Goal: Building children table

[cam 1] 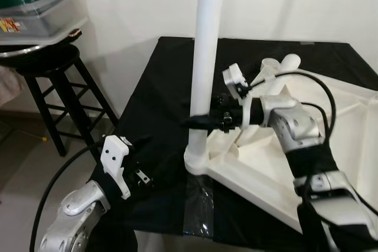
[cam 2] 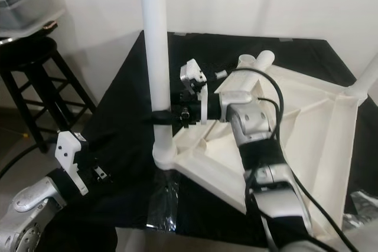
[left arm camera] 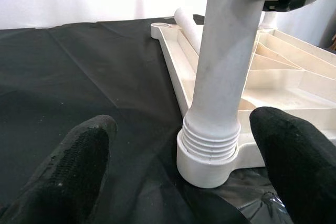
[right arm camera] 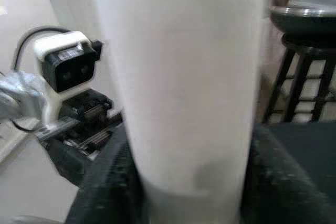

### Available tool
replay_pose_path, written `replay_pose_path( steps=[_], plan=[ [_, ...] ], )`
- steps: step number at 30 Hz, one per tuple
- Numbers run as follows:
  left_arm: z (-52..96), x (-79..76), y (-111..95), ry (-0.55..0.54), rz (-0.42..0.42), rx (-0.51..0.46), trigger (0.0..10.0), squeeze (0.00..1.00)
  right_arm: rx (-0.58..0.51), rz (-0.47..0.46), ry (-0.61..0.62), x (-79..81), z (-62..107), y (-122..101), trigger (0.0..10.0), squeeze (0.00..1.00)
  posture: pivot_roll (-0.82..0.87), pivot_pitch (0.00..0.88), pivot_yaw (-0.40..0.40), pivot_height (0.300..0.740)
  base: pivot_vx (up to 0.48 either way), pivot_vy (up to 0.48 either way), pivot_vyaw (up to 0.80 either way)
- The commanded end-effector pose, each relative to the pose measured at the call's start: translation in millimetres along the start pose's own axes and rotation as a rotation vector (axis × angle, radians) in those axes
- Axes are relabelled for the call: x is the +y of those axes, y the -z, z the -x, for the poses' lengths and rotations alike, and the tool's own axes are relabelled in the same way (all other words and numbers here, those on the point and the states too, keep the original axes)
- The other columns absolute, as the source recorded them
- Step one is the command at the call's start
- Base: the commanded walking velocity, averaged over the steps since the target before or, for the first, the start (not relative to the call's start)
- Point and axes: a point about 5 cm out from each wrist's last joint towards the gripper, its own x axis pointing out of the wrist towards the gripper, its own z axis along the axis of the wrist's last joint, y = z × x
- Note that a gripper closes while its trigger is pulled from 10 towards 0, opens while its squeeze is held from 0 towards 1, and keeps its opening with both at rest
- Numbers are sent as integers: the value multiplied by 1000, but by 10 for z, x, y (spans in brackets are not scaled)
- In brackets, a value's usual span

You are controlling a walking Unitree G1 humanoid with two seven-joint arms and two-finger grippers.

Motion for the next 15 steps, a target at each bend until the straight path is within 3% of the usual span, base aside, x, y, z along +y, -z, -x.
replay_pose_path(
  steps=[1,8,12,14,15],
  plan=[
    [13,-21,41,10,19,5,10000,0,3,-31,-7,-34,-2,56,0,0,29,25,-12,740,0,0,0],
    [6,-26,45,14,21,2,10000,0,-18,-37,-38,-41,18,142,0,0,16,25,-9,740,0,0,0],
    [-5,-36,46,17,24,-3,10000,0,1,-7,106,-40,25,215,0,0,-11,28,-26,740,0,0,0],
    [-1,-38,45,16,25,-6,10000,0,50,-60,370,-8,-105,403,0,0,-20,31,-39,740,0,0,0],
    [-1,-38,45,16,25,-6,10000,0,50,-60,370,-8,-105,403,0,0,-20,31,-39,740,0,0,0]
  ],
)
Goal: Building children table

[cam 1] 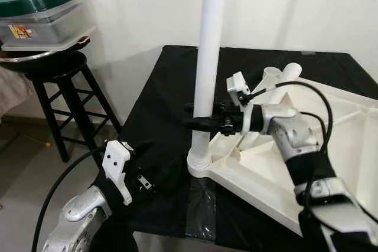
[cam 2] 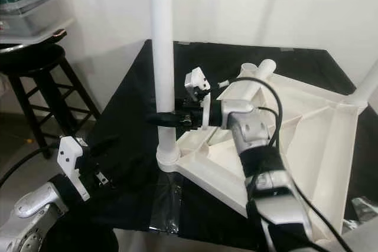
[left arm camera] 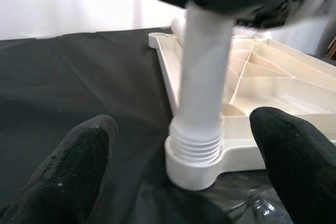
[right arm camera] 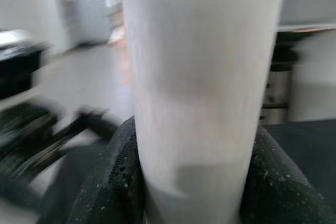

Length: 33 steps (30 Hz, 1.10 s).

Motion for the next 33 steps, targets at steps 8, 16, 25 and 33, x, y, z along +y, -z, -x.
replay_pose_path(
  steps=[8,16,25,33],
  plan=[
    [2,24,28,5,19,-5,10000,0,226,-10,613,509,-114,664,0,0,-61,34,-4,740,0,0,0],
    [-18,53,20,-41,13,-25,10000,0,214,-33,509,472,-183,650,10000,0,-45,32,-22,740,0,0,0],
    [-60,60,23,-31,21,-29,10000,0,34,-45,-14,506,-116,176,10000,12,-41,21,-20,740,0,0,0],
    [-82,37,46,-29,23,-31,10000,0,58,-16,-259,213,-75,147,10000,0,-19,9,-32,740,0,0,0]
  ],
)
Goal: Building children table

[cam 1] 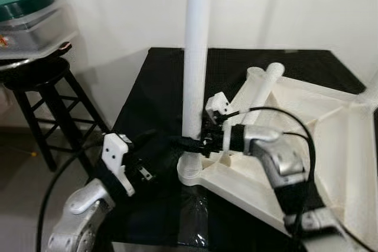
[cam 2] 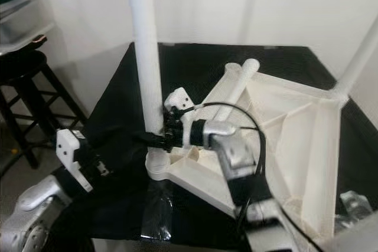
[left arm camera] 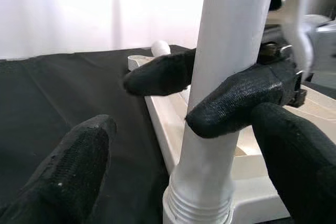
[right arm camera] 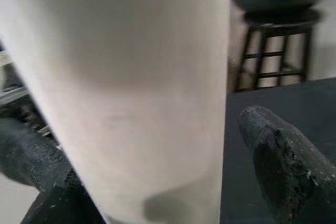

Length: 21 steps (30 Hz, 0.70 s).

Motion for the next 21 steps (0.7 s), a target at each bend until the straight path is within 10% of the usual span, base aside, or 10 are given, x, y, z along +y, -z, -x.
replay_pose_path(
  steps=[1,4,5,6,17,21],
  plan=[
    [47,39,109,-44,10,56,10000,0,-20,23,-111,9,-52,-85,10000,0,-17,9,-34,740,0,0,0],
    [47,34,111,-45,10,55,10000,0,-22,29,-117,-48,-44,-154,10000,0,-17,9,-34,740,0,0,0],
    [48,30,110,-45,9,55,10000,0,-26,21,-122,-80,-34,-190,3608,0,-16,10,-35,740,0,0,0],
    [48,28,110,-46,9,55,10000,0,-31,18,-124,-102,-25,-216,0,0,-15,11,-36,740,0,0,0],
    [52,23,102,-44,12,50,10000,0,-41,10,-130,-166,76,-185,0,0,-26,19,-32,740,0,0,0],
    [58,28,97,-43,12,49,10000,0,-14,29,40,-181,106,-89,0,0,-37,28,-34,740,0,0,0]
  ],
)
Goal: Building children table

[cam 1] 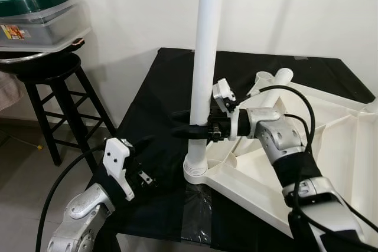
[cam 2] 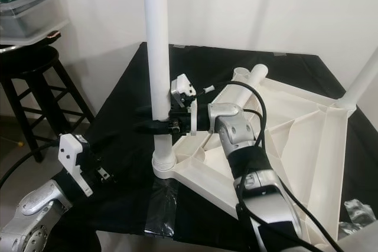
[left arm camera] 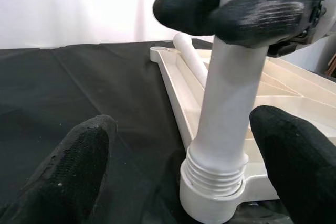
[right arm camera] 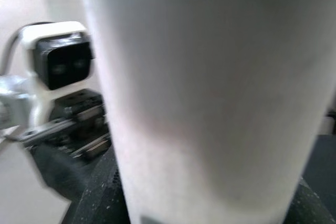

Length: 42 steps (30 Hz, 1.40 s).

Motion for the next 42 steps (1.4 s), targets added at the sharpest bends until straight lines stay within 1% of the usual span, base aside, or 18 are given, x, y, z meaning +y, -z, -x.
replay_pose_path(
  steps=[1,4,6,9,14,19,20,22,23,24,26,27,30,31,32,33,34,42],
  plan=[
    [29,16,17,-6,2,15,10000,0,45,-68,244,45,0,228,0,0,-39,34,-43,740,0,0,0],
    [32,20,13,-7,0,15,10000,0,38,-121,352,93,-47,314,0,0,-39,34,-43,740,0,0,0],
    [38,46,-2,-9,-1,12,10000,0,213,-161,537,526,-349,803,0,0,-61,43,-31,740,0,0,0],
    [39,54,-7,-10,-2,12,10000,0,250,-160,589,656,-415,893,0,0,-61,43,-31,740,0,0,0],
    [10,92,20,-5,-4,13,10000,0,159,-16,659,386,-377,655,0,0,-54,12,-29,740,0,0,0],
    [6,97,27,-6,-9,15,10000,0,177,-31,679,395,-380,678,0,0,-45,2,-30,740,0,0,0],
    [11,94,31,-12,-12,14,10000,0,169,-50,707,402,-362,653,2784,0,-26,0,-32,740,0,0,0],
    [19,89,36,-18,-16,13,10000,0,161,-70,743,414,-345,624,2784,0,-26,0,-32,740,0,0,0],
    [20,87,36,-18,-17,12,10000,0,136,-119,715,435,-353,603,10000,0,-26,0,-32,740,0,0,0],
    [20,77,40,-7,-13,14,10000,0,106,-148,641,451,-354,563,10000,482,-21,0,-29,740,0,0,0],
    [20,65,46,8,-8,16,10000,0,70,-172,548,462,-351,516,10000,482,-21,0,-29,740,0,0,0],
    [21,50,57,35,4,22,10000,0,63,-154,464,425,-311,465,10000,1000,-23,0,-24,740,0,0,0],
    [26,18,76,93,28,36,10000,0,72,-94,303,354,-205,358,10000,1000,-23,0,-24,740,0,0,0],
    [31,7,79,118,39,42,10000,0,87,-39,245,327,-154,317,10000,918,-23,0,-24,740,0,0,0],
    [39,-5,79,148,51,49,10000,0,97,-3,190,291,-96,272,10000,639,-23,0,-23,740,0,0,0],
    [39,-5,79,148,51,49,10000,0,97,-3,190,291,-96,272,10000,639,-23,0,-23,740,0,0,0],
    [62,-14,67,191,46,56,10000,0,104,1,120,214,5,205,10000,0,-22,0,-24,740,0,0,0],
    [165,-44,49,265,-73,83,10000,0,136,-9,-29,38,170,91,10000,0,-3,0,-19,740,0,0,0]
  ],
)
